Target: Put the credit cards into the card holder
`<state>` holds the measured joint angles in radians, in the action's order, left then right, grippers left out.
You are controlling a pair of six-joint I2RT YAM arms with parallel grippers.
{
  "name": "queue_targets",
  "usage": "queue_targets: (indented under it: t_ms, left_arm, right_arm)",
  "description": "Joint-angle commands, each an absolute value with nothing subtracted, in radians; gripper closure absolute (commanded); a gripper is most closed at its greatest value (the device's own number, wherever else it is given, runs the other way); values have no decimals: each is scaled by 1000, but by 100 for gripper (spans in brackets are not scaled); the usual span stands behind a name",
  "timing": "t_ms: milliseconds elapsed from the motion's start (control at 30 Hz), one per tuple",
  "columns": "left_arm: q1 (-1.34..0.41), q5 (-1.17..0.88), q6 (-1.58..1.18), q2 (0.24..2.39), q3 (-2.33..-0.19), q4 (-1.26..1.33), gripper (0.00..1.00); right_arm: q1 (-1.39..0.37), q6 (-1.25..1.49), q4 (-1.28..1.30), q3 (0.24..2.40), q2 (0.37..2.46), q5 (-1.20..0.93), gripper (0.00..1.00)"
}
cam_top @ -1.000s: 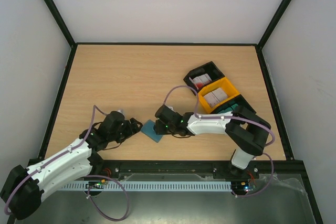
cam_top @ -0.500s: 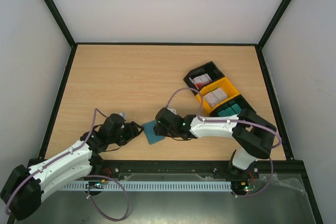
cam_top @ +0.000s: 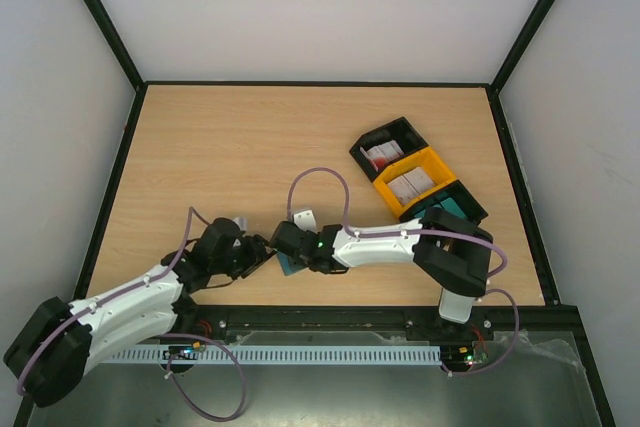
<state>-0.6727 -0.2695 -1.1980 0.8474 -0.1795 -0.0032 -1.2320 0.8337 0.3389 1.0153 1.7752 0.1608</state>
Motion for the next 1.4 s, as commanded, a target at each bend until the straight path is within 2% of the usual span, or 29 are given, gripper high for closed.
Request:
queue_targets:
  t_ms: [0,167,333,633,833,1000,1133,1233,1367]
  left_arm:
    - [-667,-294,-1218,881,-156,75,44]
    - [-667,-302,-1222,910,-132,131,44]
    - [-667,-289,-1222,947,-106,179,45]
    - [-669,-286,-1207,1009,-79,292,52]
    - [-676,-322,-1225,1071,-63,440,55]
    - [-682,-343,-1219,1127,-71,516,72]
    - [-685,-339,-1206,1096,-79,524,87]
    - [-686,-328,-1192,1052,-93,493,97]
    - [-686,-321,-1170,1003,-113,443,97]
  right_arm:
    - [-1244,790,339,1023,1808,221,50]
    - [-1241,825,220,954,1790,174,53]
    - [-1200,896,72,848,1757,23,57]
    - [-1099,1024,-200,664,1709,-206,62]
    - [-1061,1086,-326,615,1726,-330,63]
    - [-1057,1095,-337,619,1728,-331,63]
    - [-1058,1052,-234,651,1707,-264,61]
    - [-1059,1005,-121,688,1677,-196,57]
    - [-1064,942,-23,751,1645,-146,51]
